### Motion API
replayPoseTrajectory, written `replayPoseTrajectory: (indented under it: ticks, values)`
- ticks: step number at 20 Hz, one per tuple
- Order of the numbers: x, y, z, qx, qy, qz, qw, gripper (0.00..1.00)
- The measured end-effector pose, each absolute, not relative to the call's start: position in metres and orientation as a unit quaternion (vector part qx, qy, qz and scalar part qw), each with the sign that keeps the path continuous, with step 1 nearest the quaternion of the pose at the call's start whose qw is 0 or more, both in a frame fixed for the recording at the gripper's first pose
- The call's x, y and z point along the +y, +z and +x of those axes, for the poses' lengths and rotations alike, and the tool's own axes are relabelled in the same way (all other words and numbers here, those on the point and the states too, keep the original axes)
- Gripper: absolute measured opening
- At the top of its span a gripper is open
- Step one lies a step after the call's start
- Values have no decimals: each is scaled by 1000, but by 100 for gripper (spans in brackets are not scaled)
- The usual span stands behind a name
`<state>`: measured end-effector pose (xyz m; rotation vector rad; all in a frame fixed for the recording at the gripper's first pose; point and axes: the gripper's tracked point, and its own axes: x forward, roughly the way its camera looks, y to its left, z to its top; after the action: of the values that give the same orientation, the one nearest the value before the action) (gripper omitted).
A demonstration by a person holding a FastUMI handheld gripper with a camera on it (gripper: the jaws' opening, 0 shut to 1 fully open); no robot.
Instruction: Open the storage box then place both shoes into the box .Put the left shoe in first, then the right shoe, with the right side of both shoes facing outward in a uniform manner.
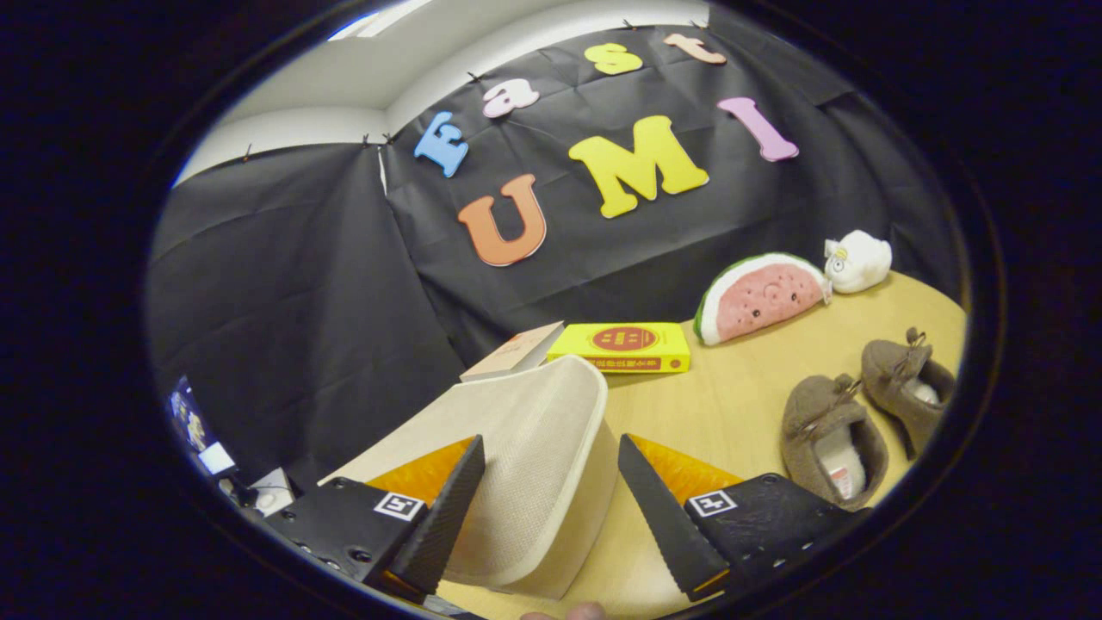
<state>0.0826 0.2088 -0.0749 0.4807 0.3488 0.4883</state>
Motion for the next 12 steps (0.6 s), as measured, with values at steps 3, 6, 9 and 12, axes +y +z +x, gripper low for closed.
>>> replayPoseTrajectory:
  ticks: [3, 6, 9, 12]
  values:
    - [217, -80, 87, 194, 252, 287, 903, 96]
    - [225, -84, 87, 215, 265, 328, 881, 96]
    - [235, -91, 91, 241, 275, 366, 856, 96]
    - [240, -88, 83, 266, 289, 401, 828, 93]
